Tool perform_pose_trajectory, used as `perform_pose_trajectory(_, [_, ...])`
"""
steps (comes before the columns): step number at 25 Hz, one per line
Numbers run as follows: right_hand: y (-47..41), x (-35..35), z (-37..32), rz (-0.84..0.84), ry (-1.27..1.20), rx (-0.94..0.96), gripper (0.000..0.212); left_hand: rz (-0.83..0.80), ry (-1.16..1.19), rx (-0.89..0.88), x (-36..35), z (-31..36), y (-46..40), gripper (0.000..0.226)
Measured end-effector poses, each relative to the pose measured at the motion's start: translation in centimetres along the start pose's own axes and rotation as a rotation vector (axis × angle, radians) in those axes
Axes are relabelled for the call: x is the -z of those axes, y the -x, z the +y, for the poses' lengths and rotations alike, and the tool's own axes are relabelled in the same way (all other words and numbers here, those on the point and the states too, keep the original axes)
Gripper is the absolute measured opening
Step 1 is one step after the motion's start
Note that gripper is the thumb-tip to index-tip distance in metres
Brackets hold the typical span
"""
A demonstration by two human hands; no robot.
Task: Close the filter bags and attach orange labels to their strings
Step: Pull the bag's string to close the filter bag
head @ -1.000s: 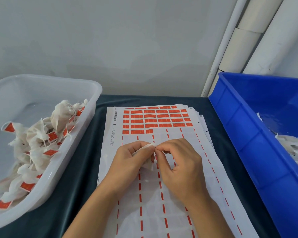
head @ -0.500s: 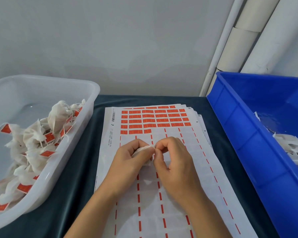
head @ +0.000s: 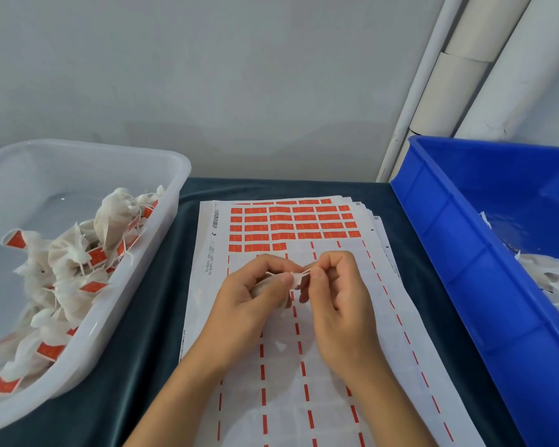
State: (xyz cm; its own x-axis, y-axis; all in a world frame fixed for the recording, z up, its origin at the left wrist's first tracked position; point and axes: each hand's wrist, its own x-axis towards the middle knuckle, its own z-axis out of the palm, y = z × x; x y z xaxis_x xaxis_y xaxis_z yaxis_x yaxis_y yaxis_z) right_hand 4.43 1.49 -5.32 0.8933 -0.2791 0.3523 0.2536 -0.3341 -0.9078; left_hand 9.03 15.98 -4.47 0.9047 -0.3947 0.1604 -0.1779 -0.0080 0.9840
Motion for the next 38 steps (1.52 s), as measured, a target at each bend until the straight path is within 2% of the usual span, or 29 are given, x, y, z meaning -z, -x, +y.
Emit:
perform_pose_trajectory(6, [0.1,-0.1,0.3,0.026,-0.087,-0.087,0.016,-0.017,0.021,0.018,0.2,0.2,0.1,0.016])
perform_pose_trajectory(9, [-0.2,0.1,0.1,-0.015,-0.115,-0.1,0.012,-0.004,-0.068,-0.016,0.2,0.2,0.3,0.008])
perform_pose_trajectory(11, [-0.5,0.2,-0.1,-0.005,-0.135,-0.115,0.008,0.026,-0.148,-0.024,0.2,-0.1,0.2,0.01])
perform_pose_trajectory(14, [-0.7,0.6,-0.2,0.012,-0.241,-0.169,0.016,0.06,-0.165,0.007,0.3,-0.4,0.1,0.009])
perform_pose_trajectory(16, [-0.7,0.7,-0.3,-0.021,-0.211,-0.22,0.019,0.058,-0.143,-0.007,0.3,-0.4,0.1,0.01])
perform_pose_trajectory(19, [-0.8,0.8,-0.2,-0.052,-0.13,-0.245,0.009,0.063,-0.158,-0.022,0.3,-0.3,0.1,0.013])
perform_pose_trajectory(28, [-1.1,1.3,-0.2,0.093,-0.158,-0.334,0.015,0.102,-0.217,0.035,0.4,-0.5,0.0,0.012])
perform_pose_trajectory(34, [-1.1,1.3,-0.8,-0.006,-0.468,-0.356,0.026,0.033,-0.226,0.043,0.0,-0.5,0.1,0.009])
perform_pose_trajectory(38, [-1.1,1.2,-0.6,0.012,-0.547,-0.329,0.026,-0.01,-0.241,-0.006,0.0,-0.5,0.2,0.014])
